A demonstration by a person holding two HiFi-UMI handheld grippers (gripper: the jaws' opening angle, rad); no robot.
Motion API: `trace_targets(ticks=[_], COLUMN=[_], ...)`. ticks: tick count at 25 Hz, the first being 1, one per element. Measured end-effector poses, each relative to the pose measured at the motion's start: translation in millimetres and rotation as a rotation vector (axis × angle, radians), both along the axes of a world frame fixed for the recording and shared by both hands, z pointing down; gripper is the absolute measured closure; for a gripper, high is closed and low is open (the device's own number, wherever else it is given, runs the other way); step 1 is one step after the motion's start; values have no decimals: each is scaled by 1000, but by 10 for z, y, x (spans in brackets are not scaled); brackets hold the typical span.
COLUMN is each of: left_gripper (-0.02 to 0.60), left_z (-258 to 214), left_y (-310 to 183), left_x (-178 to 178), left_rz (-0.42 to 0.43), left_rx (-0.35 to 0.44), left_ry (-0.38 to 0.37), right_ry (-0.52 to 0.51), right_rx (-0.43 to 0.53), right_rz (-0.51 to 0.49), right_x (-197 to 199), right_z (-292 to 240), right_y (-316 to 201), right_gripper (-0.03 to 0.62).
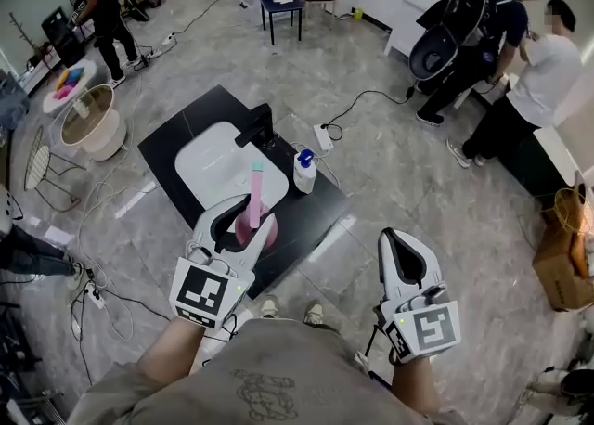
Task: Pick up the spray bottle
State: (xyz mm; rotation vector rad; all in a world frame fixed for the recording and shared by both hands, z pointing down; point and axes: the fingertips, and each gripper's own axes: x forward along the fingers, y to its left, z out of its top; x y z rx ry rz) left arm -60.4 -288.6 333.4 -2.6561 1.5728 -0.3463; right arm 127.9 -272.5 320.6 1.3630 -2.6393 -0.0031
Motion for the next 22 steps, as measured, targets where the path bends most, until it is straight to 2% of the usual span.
trace_targets(ticks=[14,22], left_gripper=[433,434], left_z=[702,701], left_y=[267,289], left_x=[-197,-284], left_rz=[-63,-91], left_rx=[-165,-166], left_ry=[-36,-30], right_ry=[66,67], right_rx=[-136,-152], right_rz=[-115,-128], right_x=[-343,-397], right_z=[559,612], right_y=[138,100], right_gripper=[568,568])
